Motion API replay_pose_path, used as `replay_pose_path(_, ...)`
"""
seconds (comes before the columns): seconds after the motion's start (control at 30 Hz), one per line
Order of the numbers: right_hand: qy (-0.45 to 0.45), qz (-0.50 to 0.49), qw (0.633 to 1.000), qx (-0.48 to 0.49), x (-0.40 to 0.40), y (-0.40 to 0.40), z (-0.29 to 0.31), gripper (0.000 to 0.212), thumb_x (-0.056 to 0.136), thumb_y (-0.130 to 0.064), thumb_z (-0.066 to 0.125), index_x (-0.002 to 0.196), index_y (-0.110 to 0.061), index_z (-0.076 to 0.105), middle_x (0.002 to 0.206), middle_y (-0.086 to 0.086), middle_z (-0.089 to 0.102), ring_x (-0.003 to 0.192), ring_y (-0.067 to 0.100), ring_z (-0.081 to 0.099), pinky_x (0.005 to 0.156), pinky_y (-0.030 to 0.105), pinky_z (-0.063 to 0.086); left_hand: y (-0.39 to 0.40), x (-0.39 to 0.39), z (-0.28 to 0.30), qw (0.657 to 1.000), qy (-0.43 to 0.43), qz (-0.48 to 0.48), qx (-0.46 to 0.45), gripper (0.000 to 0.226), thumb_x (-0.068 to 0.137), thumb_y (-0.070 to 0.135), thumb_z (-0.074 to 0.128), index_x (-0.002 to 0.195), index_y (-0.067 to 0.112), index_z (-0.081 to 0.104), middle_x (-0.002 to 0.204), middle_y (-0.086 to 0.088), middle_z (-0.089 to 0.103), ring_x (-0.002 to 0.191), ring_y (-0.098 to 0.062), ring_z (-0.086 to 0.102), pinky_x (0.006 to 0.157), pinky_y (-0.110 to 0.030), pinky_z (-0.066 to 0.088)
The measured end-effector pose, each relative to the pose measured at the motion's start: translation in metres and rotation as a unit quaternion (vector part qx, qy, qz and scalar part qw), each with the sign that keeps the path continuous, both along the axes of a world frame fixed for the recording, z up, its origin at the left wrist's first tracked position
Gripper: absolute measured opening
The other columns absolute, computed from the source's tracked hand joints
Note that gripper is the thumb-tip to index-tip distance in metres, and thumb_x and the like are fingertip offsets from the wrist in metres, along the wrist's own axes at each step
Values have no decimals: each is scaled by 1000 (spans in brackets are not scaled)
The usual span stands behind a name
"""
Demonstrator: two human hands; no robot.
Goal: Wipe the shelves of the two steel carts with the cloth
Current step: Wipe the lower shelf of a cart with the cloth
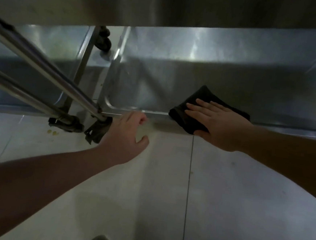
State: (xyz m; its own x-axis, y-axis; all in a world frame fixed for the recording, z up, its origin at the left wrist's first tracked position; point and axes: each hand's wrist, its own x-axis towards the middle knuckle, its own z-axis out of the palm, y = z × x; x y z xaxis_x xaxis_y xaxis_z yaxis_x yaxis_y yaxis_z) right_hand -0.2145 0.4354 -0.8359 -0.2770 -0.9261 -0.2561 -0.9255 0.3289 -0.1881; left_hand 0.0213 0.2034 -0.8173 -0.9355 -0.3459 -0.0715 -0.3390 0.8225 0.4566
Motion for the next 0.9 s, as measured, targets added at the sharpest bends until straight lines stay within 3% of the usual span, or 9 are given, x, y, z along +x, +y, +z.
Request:
replay_pose_path(0.07, -1, -15, 1000, 3, -8, 24, -1, 69, 102, -64, 25, 162, -45, -2, 165, -25, -12, 151, -2, -23, 124, 32, -9, 11, -13, 4, 999, 12, -45, -24, 53, 80, 40, 59, 129, 20, 55, 122, 4, 55, 115, -23, 55, 101, -48, 48)
replay_pose_path(0.2, -1, -41, 999, 9, -24, 69, -3, 67, 101, -63, 21, 160, -48, -6, 167, -23, -11, 151, -2, -25, 127, 37, -5, 29, -37, 7, 990, 28, -124, -61, 69, 83, 36, 63, 148, 20, 48, 148, 5, 50, 139, -20, 47, 118, -36, 36)
replay_pose_path(0.33, 7, -43, 999, 13, -38, 101, -1, 67, 103, -61, 22, 161, -47, -7, 168, -22, -10, 152, 1, -23, 127, 37, -5, 50, -60, 6, 980, -6, -186, -74, 85, 89, 41, 58, 166, 21, 26, 172, 6, 27, 160, -14, 22, 127, -41, 27)
replay_pose_path(0.5, 26, -55, 998, 24, -53, 146, 7, 68, 100, -65, 10, 162, -44, -7, 169, -20, -8, 157, 7, -15, 130, 39, 0, 80, -79, -1, 963, -17, -240, -124, 89, 94, 50, 48, 170, 19, 12, 177, 5, 9, 163, -11, 4, 130, -31, 12)
replay_pose_path(0.77, 53, -96, 993, 36, -78, 218, 8, 64, 102, -66, 4, 160, -44, -12, 169, -19, -12, 157, 7, -19, 129, 37, -4, 145, -115, -11, 952, -40, -272, -138, 95, 94, 54, 50, 170, 18, 7, 177, 2, -1, 163, -14, -4, 132, -41, 13)
replay_pose_path(0.9, 76, -120, 989, 36, -91, 254, 5, 66, 102, -68, 3, 162, -45, -13, 170, -20, -9, 157, 5, -18, 129, 36, -3, 189, -144, -16, 946, -29, -278, -164, 96, 96, 56, 49, 170, 15, 3, 178, -1, -4, 163, -16, -8, 132, -39, 4)
